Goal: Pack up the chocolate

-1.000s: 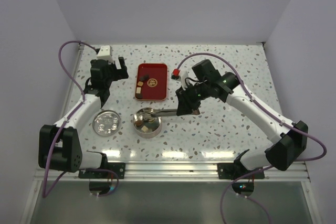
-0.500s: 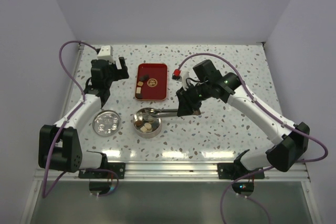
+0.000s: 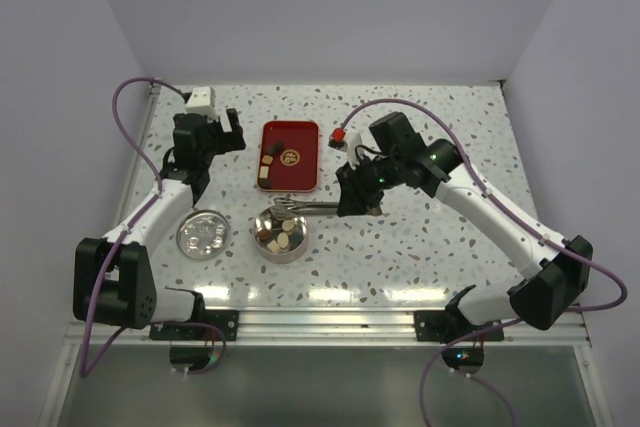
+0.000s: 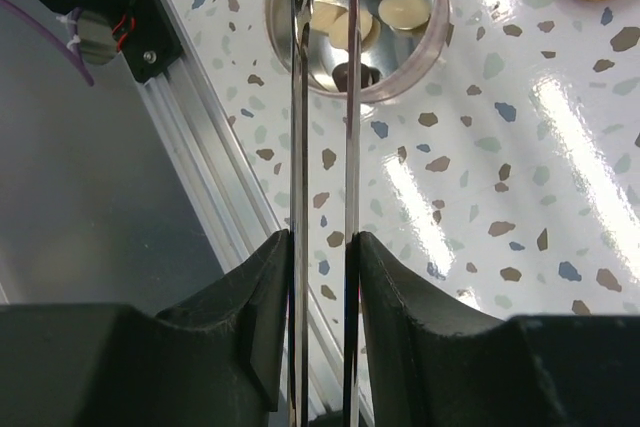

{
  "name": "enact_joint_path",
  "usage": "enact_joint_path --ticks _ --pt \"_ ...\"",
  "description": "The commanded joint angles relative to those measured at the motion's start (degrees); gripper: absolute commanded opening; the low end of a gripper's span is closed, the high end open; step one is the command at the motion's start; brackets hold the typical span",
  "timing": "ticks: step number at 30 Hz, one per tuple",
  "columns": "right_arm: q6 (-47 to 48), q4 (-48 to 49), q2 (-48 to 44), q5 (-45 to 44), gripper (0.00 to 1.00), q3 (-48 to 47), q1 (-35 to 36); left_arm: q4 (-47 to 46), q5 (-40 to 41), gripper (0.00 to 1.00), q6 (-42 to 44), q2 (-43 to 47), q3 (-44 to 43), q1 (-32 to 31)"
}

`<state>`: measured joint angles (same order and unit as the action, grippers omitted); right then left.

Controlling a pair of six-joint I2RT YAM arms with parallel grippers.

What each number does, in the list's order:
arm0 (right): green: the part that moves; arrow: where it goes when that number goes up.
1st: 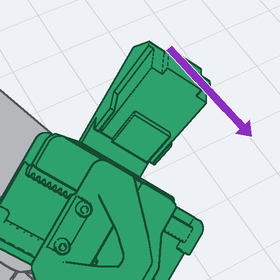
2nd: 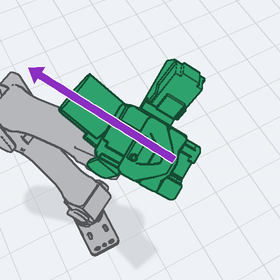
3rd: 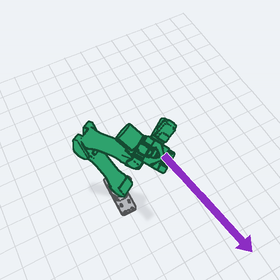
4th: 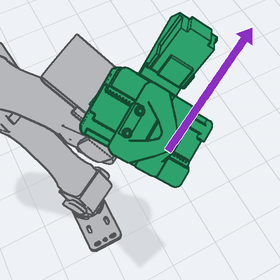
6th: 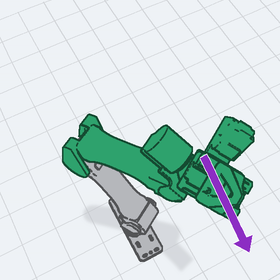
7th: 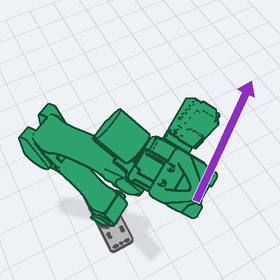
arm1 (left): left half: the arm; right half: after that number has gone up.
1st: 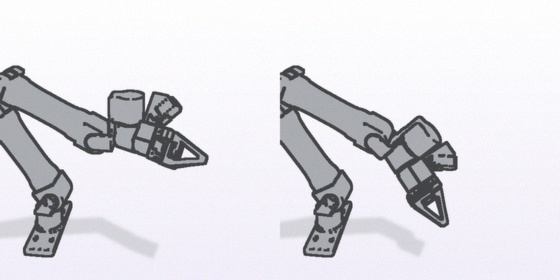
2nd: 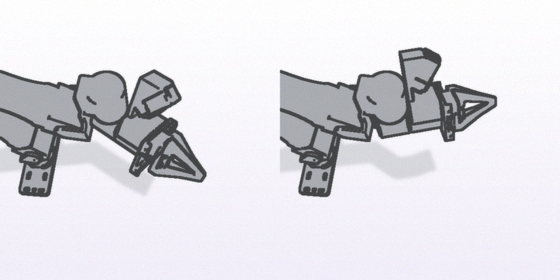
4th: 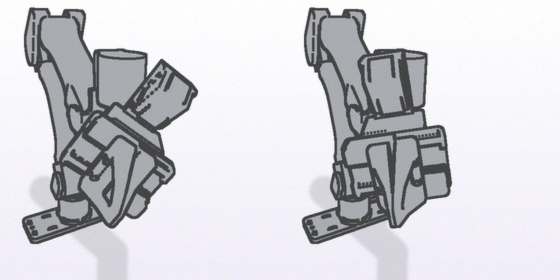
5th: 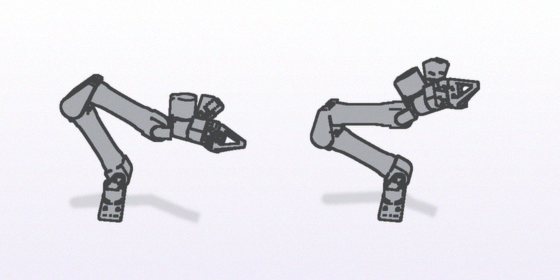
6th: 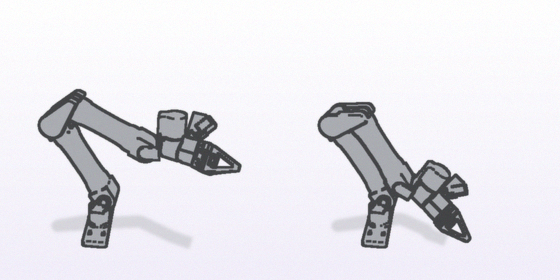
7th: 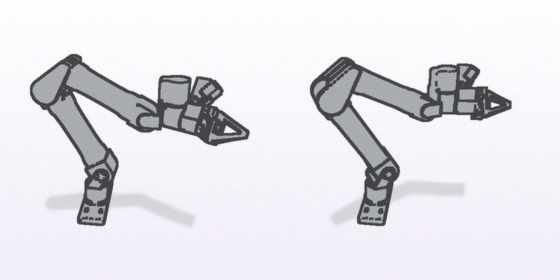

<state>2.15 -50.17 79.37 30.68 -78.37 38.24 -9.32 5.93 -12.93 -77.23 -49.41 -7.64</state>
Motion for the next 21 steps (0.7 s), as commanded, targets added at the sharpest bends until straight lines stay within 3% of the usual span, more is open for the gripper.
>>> enact_joint_path --ticks 1,9,21 --pt "-0.05 4.46 0.43 -2.02 0.35 -1.79 0.26 -0.35 -0.13 1.00 -0.61 1.82 -2.53 -0.36" --pt "0.92 11.40 5.96 -6.23 0.35 -4.95 -0.79 -0.35 0.13 1.00 -0.52 2.00 -2.62 -0.36" --pt "-0.13 20.63 17.74 -5.63 0.36 -11.89 -6.95 -0.35 0.57 1.00 -0.26 2.00 -2.45 -0.36"
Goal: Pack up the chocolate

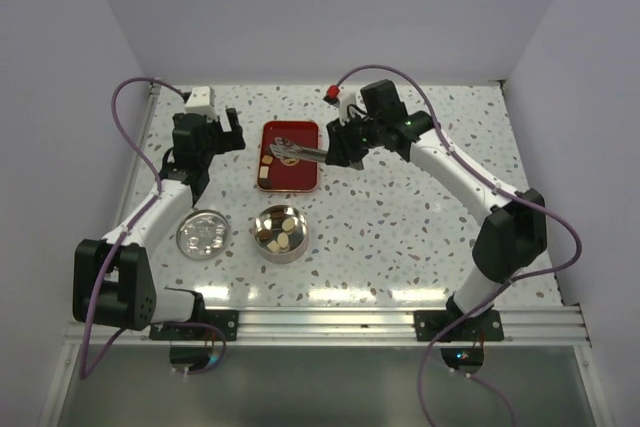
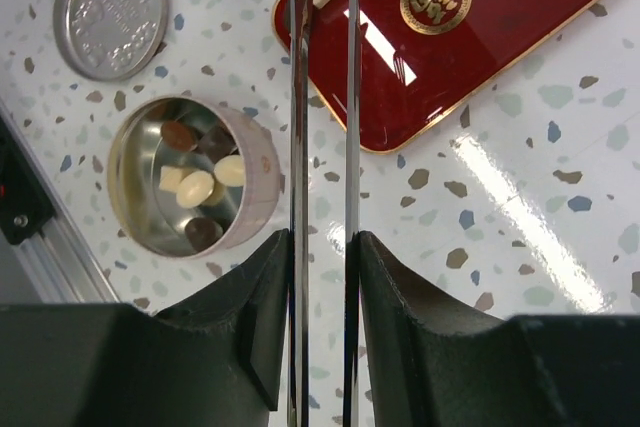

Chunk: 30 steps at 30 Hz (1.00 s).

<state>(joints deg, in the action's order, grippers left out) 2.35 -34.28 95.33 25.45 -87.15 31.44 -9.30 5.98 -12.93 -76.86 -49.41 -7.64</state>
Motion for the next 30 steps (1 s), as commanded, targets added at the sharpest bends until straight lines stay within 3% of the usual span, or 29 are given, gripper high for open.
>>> enact_joint_path --ticks 1,12,30 --pt "-0.59 5.27 2.83 -0.40 0.36 -3.37 -0.67 -0.37 0.61 1.00 -0.26 1.45 -2.45 -0.36" --pt "-6.47 13.71 10.84 0.91 0.38 -6.27 -2.70 -0.28 0.88 1.00 -0.08 0.83 -2.54 -0.36" --pt "-9.91 16.00 18.14 2.23 0.39 -6.71 -4.63 -0.46 0.61 1.00 -0.17 0.04 -2.54 -0.36"
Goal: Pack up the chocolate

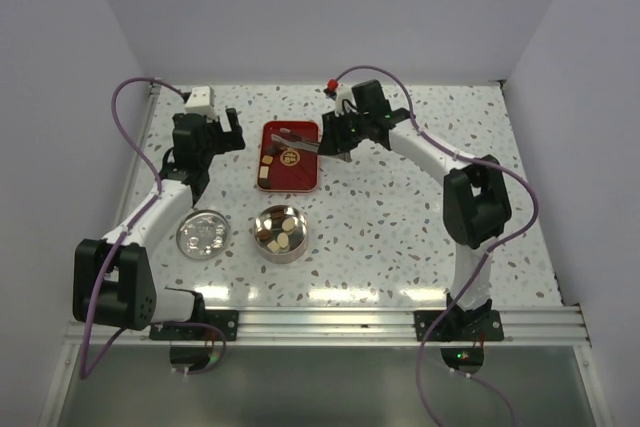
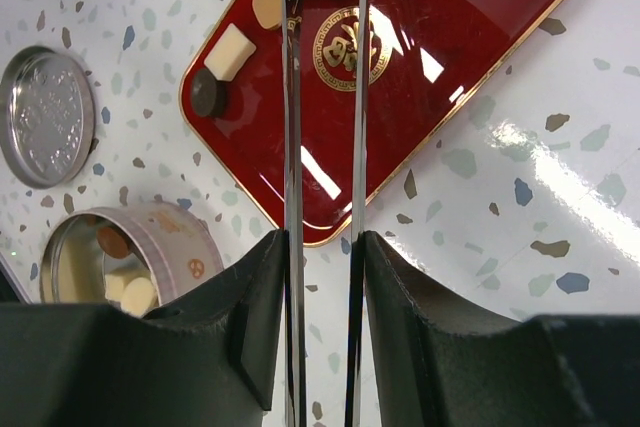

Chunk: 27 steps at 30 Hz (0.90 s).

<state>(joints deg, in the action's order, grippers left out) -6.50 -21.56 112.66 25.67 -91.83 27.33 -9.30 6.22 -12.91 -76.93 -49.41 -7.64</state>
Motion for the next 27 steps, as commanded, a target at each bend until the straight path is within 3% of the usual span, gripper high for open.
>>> enact_joint_path --ticks 1,14,27 --pt "-1.14 3.37 1.07 2.19 0.39 -2.04 -0.53 -0.46 0.37 1.00 -0.28 0.11 -2.54 -0.36" --pt "-1.67 3.28 3.35 4.39 0.40 -1.77 -0.96 -0.46 0.37 1.00 -0.28 -0.07 -2.45 -0.36" --pt "-1.85 3.28 0.11 3.42 0.31 -0.89 -1.40 -0.28 0.46 1.00 -0.19 0.11 -2.54 -0.36"
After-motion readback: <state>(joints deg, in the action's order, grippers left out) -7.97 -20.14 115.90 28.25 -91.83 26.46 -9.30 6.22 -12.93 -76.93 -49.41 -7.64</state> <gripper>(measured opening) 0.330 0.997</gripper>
